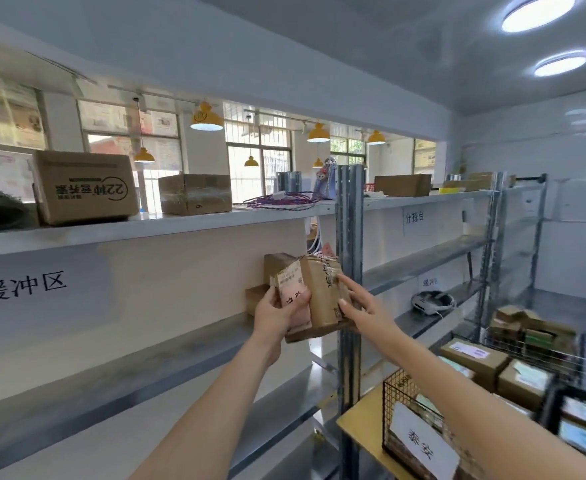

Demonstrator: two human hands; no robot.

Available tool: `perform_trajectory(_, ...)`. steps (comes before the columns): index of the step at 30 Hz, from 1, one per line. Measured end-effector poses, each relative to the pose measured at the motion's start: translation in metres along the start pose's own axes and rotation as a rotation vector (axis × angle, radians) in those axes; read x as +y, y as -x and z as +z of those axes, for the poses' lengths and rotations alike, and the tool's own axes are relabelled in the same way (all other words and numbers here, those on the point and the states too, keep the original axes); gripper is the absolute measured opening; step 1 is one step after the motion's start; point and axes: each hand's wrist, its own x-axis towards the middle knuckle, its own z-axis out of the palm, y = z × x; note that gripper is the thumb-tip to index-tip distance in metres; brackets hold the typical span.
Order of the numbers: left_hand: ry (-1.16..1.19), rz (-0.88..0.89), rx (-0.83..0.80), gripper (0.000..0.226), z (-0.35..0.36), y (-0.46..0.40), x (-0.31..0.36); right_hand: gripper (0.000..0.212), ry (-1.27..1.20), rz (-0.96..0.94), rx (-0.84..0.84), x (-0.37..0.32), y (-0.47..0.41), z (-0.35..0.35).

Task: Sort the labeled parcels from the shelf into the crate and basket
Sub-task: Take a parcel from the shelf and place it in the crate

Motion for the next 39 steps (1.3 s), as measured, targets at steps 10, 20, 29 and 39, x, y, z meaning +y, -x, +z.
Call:
perform_trajectory(10, 0.128, -0.047, -0.158, 0.054, 0.022, -0.008, -0.001, 0.085, 0.083, 0.128, 0.074, -0.005, 0.012, -0.024)
perform_trajectory(20, -0.015, -0.070, -0.344, 0.060, 0.055, -0.010, -0.029, 0.058, 0.028, 0.160, 0.264, 0.014, 0.049, -0.050)
perform_trajectory(29, -0.108, -0.140, -0.547, 0.061, 0.151, 0.010, -0.108, 0.048, 0.085, 0.338, 0.461, 0.065, 0.121, -0.134)
perform_trajectory(39, -0.156, -0.271, -0.690, 0.055, 0.323, -0.001, -0.186, 0.072, 0.174, 0.487, 0.565, 0.136, 0.166, -0.290)
